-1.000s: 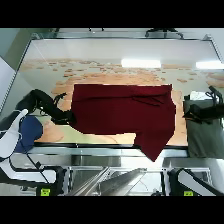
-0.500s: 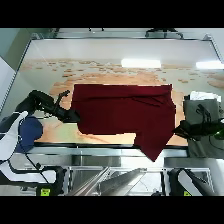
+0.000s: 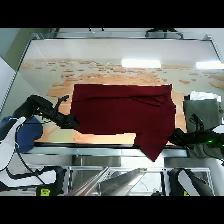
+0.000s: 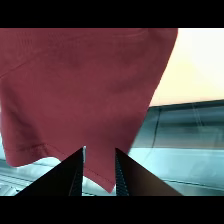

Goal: Fold the shirts.

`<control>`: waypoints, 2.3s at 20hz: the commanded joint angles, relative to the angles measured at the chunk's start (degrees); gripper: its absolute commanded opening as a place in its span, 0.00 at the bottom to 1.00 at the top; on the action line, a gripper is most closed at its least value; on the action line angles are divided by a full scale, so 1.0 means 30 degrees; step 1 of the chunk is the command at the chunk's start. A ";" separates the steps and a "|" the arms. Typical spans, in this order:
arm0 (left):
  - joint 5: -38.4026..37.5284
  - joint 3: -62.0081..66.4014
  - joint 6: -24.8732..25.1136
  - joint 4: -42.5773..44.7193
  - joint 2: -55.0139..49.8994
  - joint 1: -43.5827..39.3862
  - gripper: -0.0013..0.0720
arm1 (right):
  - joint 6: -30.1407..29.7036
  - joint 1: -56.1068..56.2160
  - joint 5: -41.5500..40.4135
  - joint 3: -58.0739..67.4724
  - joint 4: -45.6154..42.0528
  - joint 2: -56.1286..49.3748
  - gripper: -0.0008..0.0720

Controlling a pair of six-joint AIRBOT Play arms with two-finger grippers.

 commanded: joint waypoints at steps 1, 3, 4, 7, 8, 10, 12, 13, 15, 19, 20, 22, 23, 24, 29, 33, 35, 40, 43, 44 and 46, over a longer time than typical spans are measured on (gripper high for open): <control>0.1610 0.0991 -0.0437 0.0517 0.0189 0.1020 0.73 | 0.0000 -0.0007 -0.0036 -0.0160 -0.0007 0.0423 0.32; 0.1909 0.1807 -0.0495 0.0663 0.0809 0.2047 0.73 | 0.0000 -0.0007 -0.0066 -0.0160 -0.0007 0.0619 0.32; 0.1625 0.1931 -0.0488 0.0772 0.1078 0.2550 0.73 | 0.0007 -0.0007 -0.0109 -0.0160 -0.0015 0.0590 0.32; 0.0226 0.1224 -0.0306 0.0750 0.1260 0.3840 0.73 | 0.0022 -0.0007 -0.0299 -0.0168 -0.0015 0.0510 0.32; -0.0182 0.0765 -0.0080 0.0729 0.1137 0.3985 0.73 | 0.0080 -0.0007 -0.0342 -0.0168 -0.0015 0.0503 0.32; -0.1166 -0.0270 0.0554 0.0663 0.0561 0.4036 0.73 | 0.0080 -0.0007 -0.0350 -0.0168 -0.0029 0.0510 0.32; -0.1960 -0.0692 0.0882 0.0474 -0.0386 0.3796 0.73 | 0.0328 -0.0211 -0.0335 -0.0168 -0.0022 0.0525 0.32; -0.2149 -0.0663 0.1231 0.0284 -0.0933 0.3519 0.73 | 0.0437 -0.0350 -0.0328 -0.0168 0.0000 0.0546 0.32; -0.2470 -0.0663 0.2616 -0.1727 -0.1639 0.3002 0.73 | 0.0430 -0.0605 -0.0219 -0.0168 -0.0022 0.0561 0.32; -0.3191 -0.0612 0.3264 -0.1428 -0.1967 0.1807 0.73 | 0.0415 -0.0597 -0.0262 -0.0175 -0.0109 0.0554 0.32; -0.3162 -0.0576 0.3118 -0.1078 -0.1967 0.1727 0.73 | 0.0415 -0.0597 -0.0277 -0.0175 -0.0175 0.0561 0.32; -0.2885 -0.0576 0.2849 -0.0780 -0.1938 0.1894 0.73 | 0.0430 -0.0597 -0.0408 -0.0175 -0.0532 0.0554 0.32; -0.2827 -0.0576 0.2849 -0.0809 -0.1938 0.2149 0.73 | 0.0430 -0.0597 -0.0495 -0.0182 -0.0532 0.0554 0.32; -0.2827 -0.0597 0.2849 -0.0823 -0.1945 0.2266 0.73 | 0.0437 -0.0597 -0.0495 -0.0182 -0.0532 0.0546 0.32; -0.2994 -0.0423 0.2856 -0.0991 -0.1945 0.1384 0.33 | 0.1013 -0.0590 -0.0444 -0.1173 -0.0874 0.0532 0.32; -0.2004 0.1086 0.2579 -0.0896 -0.1945 0.0809 0.04 | 0.1020 -0.0597 -0.1479 -0.1610 -0.1020 0.0517 0.33; -0.1953 0.1596 0.2135 -0.0750 -0.1945 0.0816 0.04 | 0.1078 -0.0590 -0.1792 -0.1632 -0.1020 0.0255 0.33; -0.1756 0.1588 0.2135 -0.0765 -0.1960 0.0852 0.04 | 0.0044 -0.0554 -0.3534 -0.2324 0.0503 -0.2040 0.33; -0.1552 0.1588 0.1872 -0.0758 -0.1960 0.0867 0.04 | -0.2769 -0.0532 -0.3432 -0.2368 0.3286 -0.3738 0.33; -0.1421 0.1588 0.1756 -0.0758 -0.1960 0.0867 0.04 | -0.3628 -0.0532 -0.3162 -0.2368 0.4430 -0.4029 0.33; -0.1064 0.1588 0.1632 -0.0743 -0.1938 0.0903 0.04 | -0.5224 -0.0539 -0.2535 -0.2353 0.6543 -0.4109 0.27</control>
